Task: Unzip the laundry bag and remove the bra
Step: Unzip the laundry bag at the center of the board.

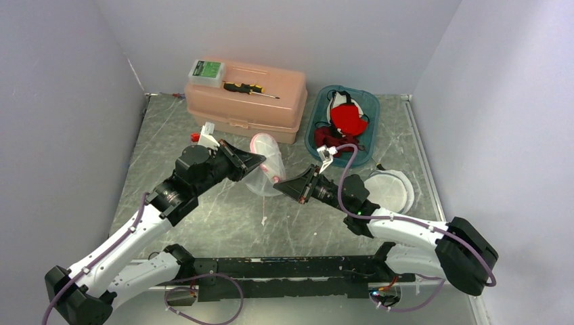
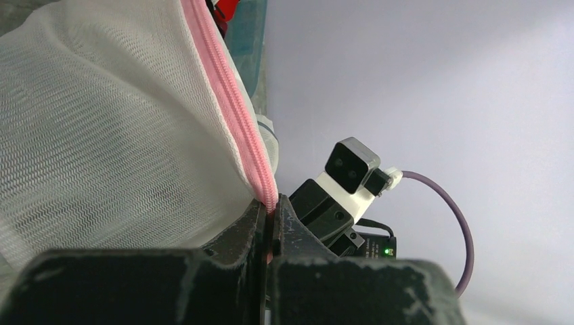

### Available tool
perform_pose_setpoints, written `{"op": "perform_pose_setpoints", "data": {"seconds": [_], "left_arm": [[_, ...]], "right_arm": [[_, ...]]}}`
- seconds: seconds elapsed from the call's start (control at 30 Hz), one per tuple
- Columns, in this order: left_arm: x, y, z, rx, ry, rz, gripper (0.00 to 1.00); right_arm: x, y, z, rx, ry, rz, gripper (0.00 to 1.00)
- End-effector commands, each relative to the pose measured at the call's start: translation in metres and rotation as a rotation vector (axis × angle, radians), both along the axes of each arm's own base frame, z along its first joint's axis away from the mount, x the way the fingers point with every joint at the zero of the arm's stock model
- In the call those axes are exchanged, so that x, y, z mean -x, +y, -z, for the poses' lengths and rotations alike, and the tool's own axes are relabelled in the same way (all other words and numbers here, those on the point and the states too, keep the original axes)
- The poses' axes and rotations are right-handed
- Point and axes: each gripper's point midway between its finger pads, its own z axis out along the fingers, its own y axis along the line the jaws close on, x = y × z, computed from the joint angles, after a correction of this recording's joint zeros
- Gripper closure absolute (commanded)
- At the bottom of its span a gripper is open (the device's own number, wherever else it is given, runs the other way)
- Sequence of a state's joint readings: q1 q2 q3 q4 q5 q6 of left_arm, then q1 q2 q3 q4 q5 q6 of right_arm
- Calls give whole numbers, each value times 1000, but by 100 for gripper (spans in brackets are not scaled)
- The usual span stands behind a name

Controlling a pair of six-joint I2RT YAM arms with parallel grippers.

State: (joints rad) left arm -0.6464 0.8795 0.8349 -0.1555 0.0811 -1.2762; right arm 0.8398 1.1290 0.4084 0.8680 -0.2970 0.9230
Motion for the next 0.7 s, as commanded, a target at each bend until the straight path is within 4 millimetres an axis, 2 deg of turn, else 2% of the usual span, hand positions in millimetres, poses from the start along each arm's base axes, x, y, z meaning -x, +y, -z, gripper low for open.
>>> {"op": "perform_pose_setpoints", "data": {"seconds": [0.0, 0.2, 0.37, 0.67], "left_arm": [[3, -1, -17, 42, -57, 7, 97], [5, -2, -7, 11, -49, 28, 97], [7, -11, 4, 19, -40, 77, 97], [9, -35, 15, 30, -72, 202, 97]], "right_arm": [[1, -3, -21, -30, -63, 11, 100], [-7, -22, 24, 168, -7, 113, 100], [-16, -49, 62, 331, 46, 224, 100], [-27, -101, 115, 562, 110, 394, 100]]}}
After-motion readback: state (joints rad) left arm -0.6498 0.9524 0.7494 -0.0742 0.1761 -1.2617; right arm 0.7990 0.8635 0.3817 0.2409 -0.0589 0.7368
